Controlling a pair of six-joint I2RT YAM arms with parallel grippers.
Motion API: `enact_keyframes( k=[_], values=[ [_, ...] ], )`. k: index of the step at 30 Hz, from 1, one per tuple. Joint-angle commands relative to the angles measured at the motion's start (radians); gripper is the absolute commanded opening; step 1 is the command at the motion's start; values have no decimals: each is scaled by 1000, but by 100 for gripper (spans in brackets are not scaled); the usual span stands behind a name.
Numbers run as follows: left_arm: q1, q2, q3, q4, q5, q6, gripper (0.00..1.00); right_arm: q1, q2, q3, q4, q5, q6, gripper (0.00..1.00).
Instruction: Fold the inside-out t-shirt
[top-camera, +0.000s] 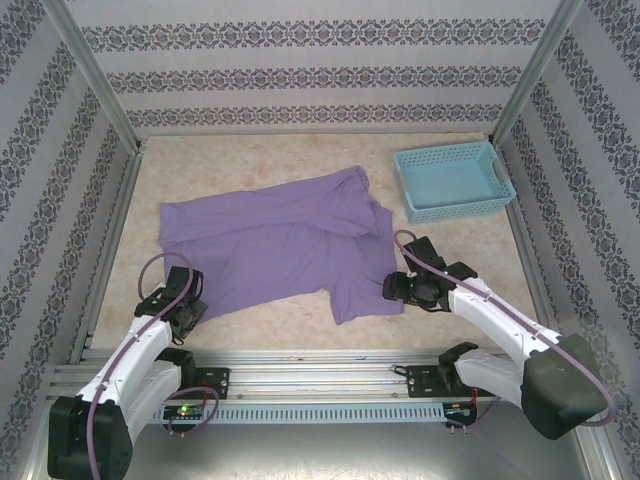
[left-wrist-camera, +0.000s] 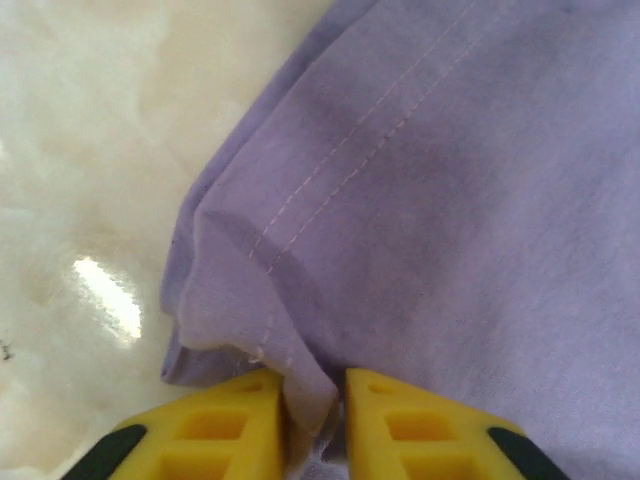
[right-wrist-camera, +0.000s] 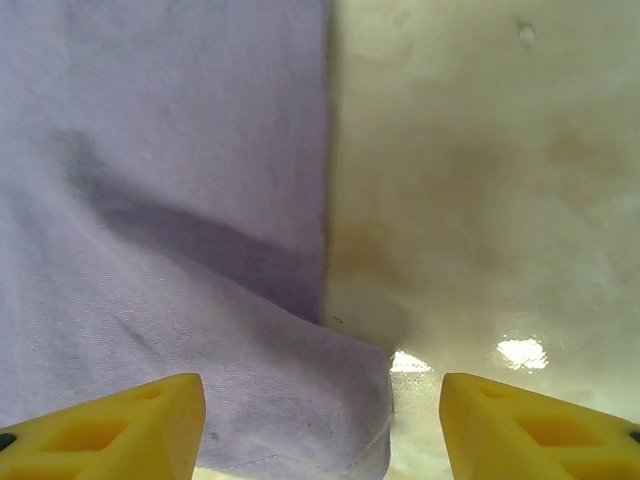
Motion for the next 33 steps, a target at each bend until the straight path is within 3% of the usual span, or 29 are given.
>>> enact_keyframes(
  k=[1,6,10,13,15,19,23,27,33],
  values=[
    [-3,-6,-14,60,6,0,17,28,53,-12,37,0,32,63],
    [-3,3,-14,89,20,22,7,71,135,-13,85,-13,53,53],
    [-3,11,6,85,28,50,2,106,167,7,78,-4,63,22],
    [-3,-3,34,36,30,59,0,125,106,43,-45,122,51,0],
    [-3,-32,48,-15,34,53,0,140,38,68,-161,261,61,0],
    [-5,-171,61,-112,68,19,0,130,-125,93,-239,285,92,0],
    [-3,-265,116,-174,30,3,0,105,-202,152,-307,320,88,0],
    [0,-187,180,-126,12,13,0,70,-176,223,-265,244,41,0],
    [62,58,305,43,25,78,0,-2,44,433,-173,130,-60,0]
  ],
)
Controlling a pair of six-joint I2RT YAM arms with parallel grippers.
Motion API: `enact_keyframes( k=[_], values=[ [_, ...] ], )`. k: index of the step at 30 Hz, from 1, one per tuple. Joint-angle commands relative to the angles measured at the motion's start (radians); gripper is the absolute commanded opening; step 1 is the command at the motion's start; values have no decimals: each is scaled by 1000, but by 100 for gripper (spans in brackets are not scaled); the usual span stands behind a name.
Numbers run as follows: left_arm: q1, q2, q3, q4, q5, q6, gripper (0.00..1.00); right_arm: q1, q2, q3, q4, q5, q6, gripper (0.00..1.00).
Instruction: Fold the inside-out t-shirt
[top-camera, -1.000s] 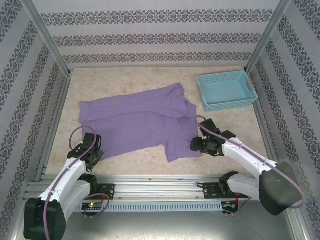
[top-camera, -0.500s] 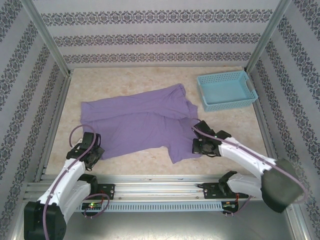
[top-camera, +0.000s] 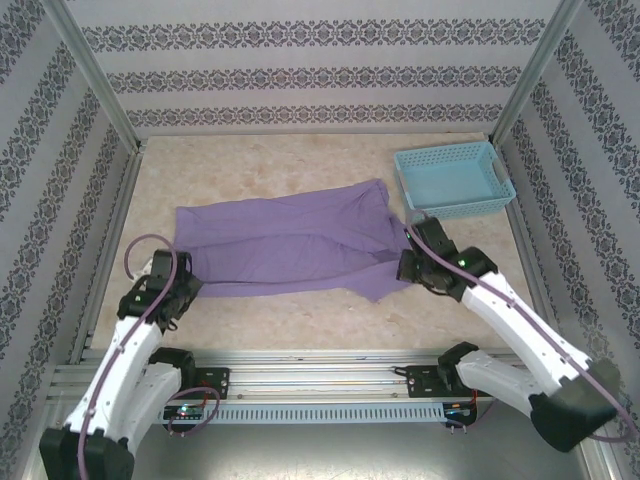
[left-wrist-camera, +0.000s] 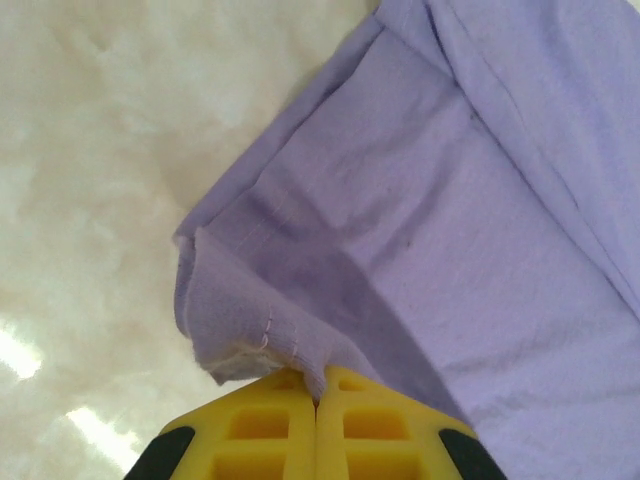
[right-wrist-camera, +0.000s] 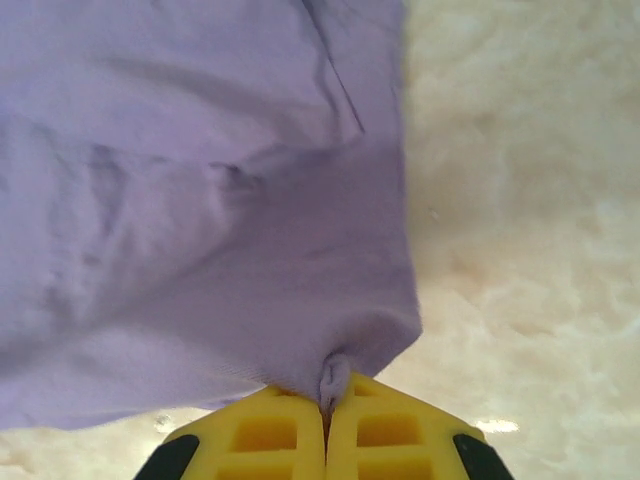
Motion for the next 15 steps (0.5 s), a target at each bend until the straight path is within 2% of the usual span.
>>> enact_keyframes(
  k=[1,4,8,11,15],
  values=[
    [51,130,85,128,-12,66,0,-46,120,138,71,-54,-90,0],
    [86,275,160,191,-12,100,0,-87,264,269,103,-70,-143,0],
    [120,465,267,243,17,143,0,-105,497,456,84,2,-218,0],
    [140,579,342,251,15,170,0,-144,643,590,58,-50,-223,0],
    [166,679,415,275,26,179,0,-162,761,701,78,-66,-215,0]
  ],
)
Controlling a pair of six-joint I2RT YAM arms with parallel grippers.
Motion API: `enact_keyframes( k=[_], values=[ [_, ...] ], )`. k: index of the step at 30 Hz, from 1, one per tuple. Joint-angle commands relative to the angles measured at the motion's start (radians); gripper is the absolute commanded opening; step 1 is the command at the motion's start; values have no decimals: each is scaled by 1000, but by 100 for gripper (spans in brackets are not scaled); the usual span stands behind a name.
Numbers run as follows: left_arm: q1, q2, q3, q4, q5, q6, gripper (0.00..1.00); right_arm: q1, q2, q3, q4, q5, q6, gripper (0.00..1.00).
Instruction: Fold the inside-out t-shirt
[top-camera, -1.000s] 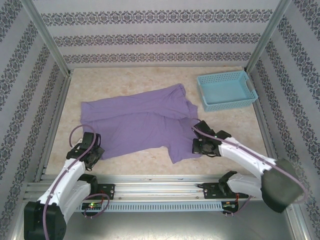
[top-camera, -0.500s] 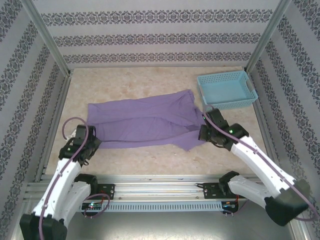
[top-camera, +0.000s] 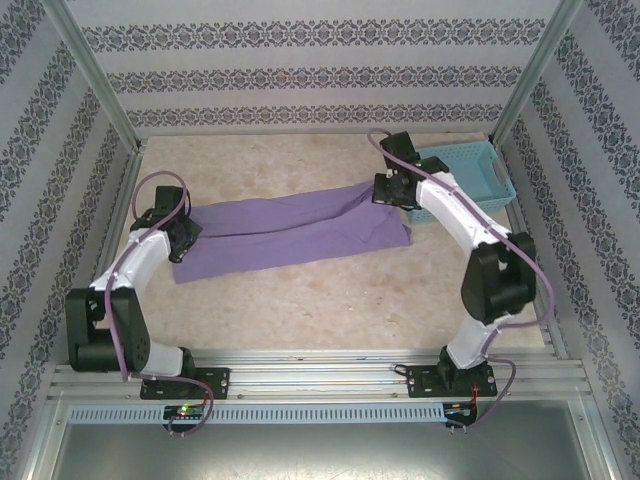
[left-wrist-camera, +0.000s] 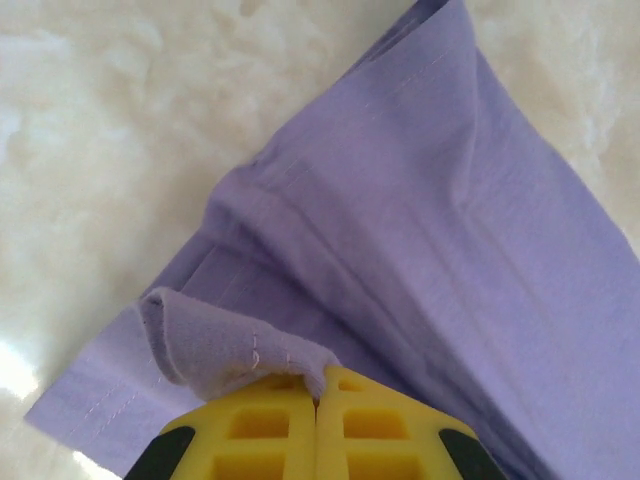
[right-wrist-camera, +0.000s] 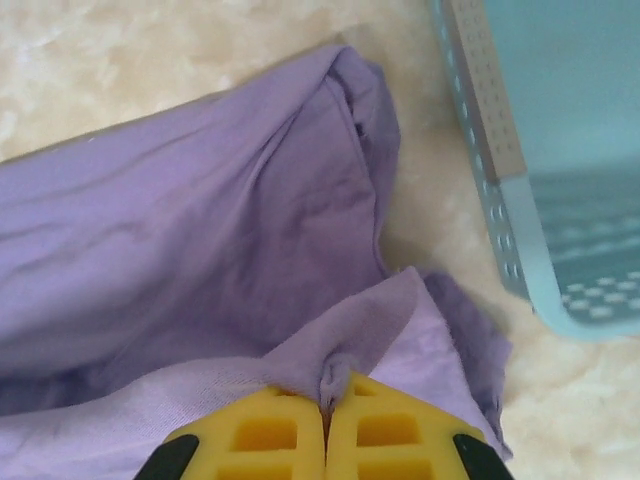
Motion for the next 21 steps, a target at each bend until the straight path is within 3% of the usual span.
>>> enact_keyframes(
  k=[1,7,9,11,13,17,21],
  values=[
    [27,65,68,45,-3,46,0,-11,77,108,-15,-9,-27,0],
    [32,204,166,37,7,70,0,-17,238,268,-53,10,-30,0],
    [34,249,191,37,15,80,2,-23,277,298,-51,11,-29,10],
    [43,293,223,23,17,89,13,-28,315,333,-63,8,-30,28],
    [61,314,243,8,18,97,23,-32,332,359,-81,15,-36,39],
    [88,278,239,0,15,135,40,-30,270,308,-71,27,-59,51],
    [88,216,185,12,21,176,43,-11,162,157,13,9,-66,55]
  ],
)
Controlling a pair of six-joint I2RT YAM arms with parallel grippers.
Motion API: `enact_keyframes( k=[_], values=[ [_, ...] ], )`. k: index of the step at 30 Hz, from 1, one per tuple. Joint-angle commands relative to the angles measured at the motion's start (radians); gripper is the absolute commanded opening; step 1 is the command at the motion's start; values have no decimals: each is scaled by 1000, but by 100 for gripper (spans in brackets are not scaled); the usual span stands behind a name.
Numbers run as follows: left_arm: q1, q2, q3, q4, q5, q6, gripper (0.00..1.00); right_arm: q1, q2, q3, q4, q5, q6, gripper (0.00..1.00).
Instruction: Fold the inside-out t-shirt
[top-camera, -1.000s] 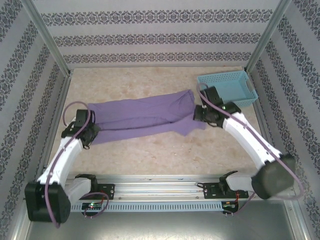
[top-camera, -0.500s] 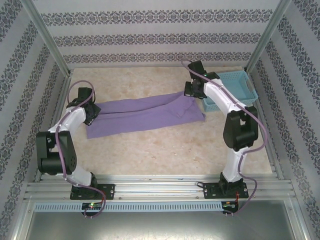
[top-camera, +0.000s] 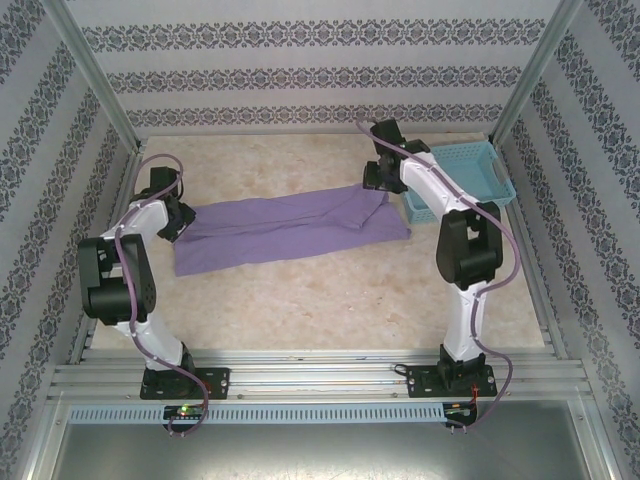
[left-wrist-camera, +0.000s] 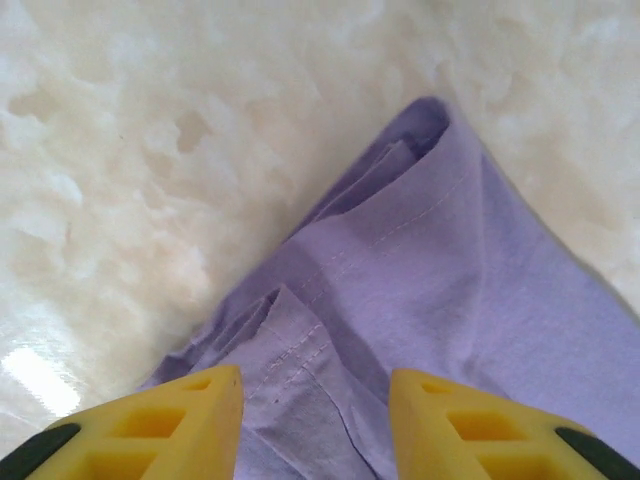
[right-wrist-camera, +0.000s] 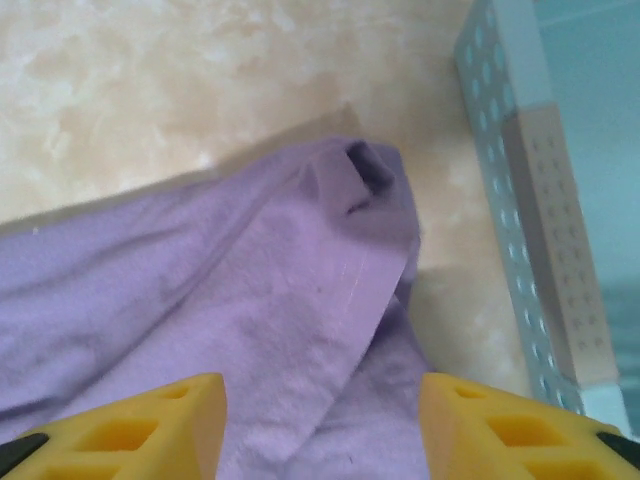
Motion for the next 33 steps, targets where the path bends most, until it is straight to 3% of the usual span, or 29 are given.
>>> enact_keyframes(
  k=[1,6,12,19,22,26,29,33],
  values=[
    [3,-78,-49,9,16,63,43,17,-110,-111,53,-16,-19,55],
    [1,-82,-144,121,126,70,44,58,-100,-199,127,-72,-9,53],
    [50,26,-160,129,145,53,39,9,-15,-262,153,-72,60,49],
    [98,-41,-173,111,156,81,40,-34,-45,-300,168,-75,36,51],
    [95,-103,-161,73,169,94,43,-30,-101,-300,156,-80,13,58],
    [63,-183,-183,81,179,97,51,-24,-151,-309,135,-22,-13,78],
    [43,-150,-177,98,234,101,53,-32,-129,-293,123,-19,-26,87],
    [33,-73,-177,132,283,94,54,-27,-71,-243,118,-63,-38,91]
  ],
)
